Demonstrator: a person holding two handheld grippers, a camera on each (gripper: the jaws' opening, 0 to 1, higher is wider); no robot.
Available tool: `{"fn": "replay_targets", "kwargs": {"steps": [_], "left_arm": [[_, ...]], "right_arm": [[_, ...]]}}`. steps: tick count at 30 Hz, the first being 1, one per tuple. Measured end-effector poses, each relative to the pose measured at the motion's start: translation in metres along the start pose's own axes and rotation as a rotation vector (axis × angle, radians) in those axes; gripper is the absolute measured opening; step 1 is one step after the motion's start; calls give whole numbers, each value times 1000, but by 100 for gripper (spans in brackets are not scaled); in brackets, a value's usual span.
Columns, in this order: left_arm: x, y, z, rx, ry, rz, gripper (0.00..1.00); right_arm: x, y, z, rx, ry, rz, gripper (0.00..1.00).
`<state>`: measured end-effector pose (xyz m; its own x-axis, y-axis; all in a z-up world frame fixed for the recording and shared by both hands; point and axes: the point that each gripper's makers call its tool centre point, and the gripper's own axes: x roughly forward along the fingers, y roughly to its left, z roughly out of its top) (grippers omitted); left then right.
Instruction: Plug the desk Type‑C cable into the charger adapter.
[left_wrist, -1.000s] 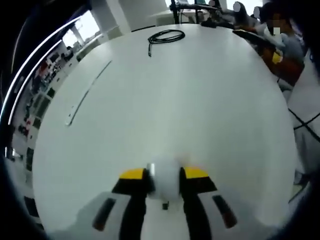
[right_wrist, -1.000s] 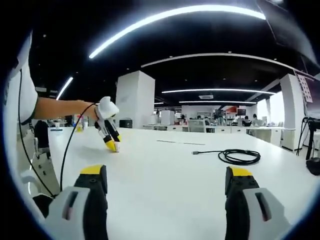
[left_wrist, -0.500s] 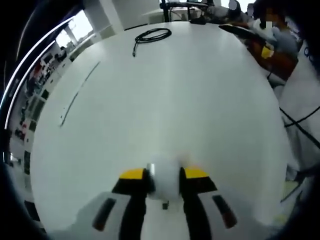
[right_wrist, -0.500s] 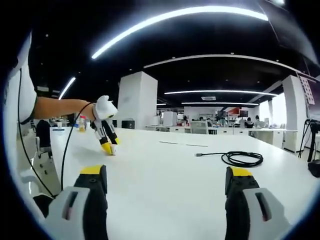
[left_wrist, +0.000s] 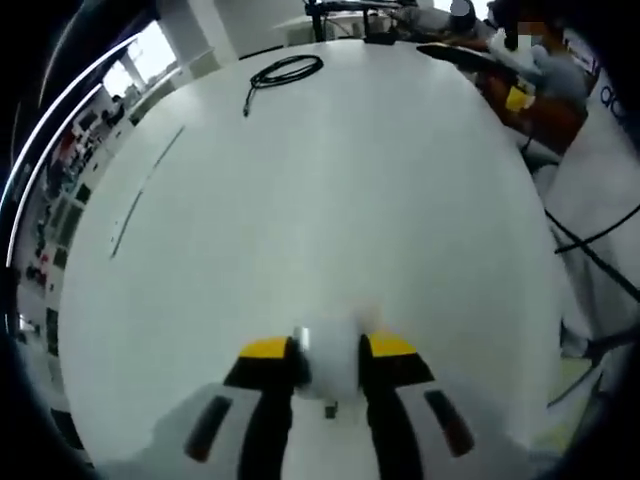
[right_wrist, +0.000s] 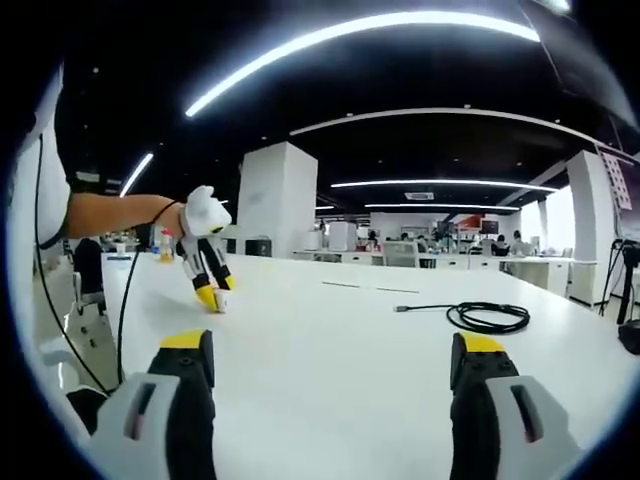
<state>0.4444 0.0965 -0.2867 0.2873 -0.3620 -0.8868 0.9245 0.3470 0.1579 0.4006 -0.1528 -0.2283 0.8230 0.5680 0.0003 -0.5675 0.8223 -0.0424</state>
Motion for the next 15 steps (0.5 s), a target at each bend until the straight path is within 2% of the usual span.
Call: {"fn": "replay_targets", "kwargs": {"steps": [3,8,15], "left_arm": [[-1,-10,2,17,3,-1,25],[-1,-11,-1,30,-3,-20,25],[-4,-41,5,64,5,-45,25]], "right_arm": [[1,2,0,-3,0,4,100],[2,6,-2,-11,5,11,100],[3,10,-9,-24,22,23,100]]}}
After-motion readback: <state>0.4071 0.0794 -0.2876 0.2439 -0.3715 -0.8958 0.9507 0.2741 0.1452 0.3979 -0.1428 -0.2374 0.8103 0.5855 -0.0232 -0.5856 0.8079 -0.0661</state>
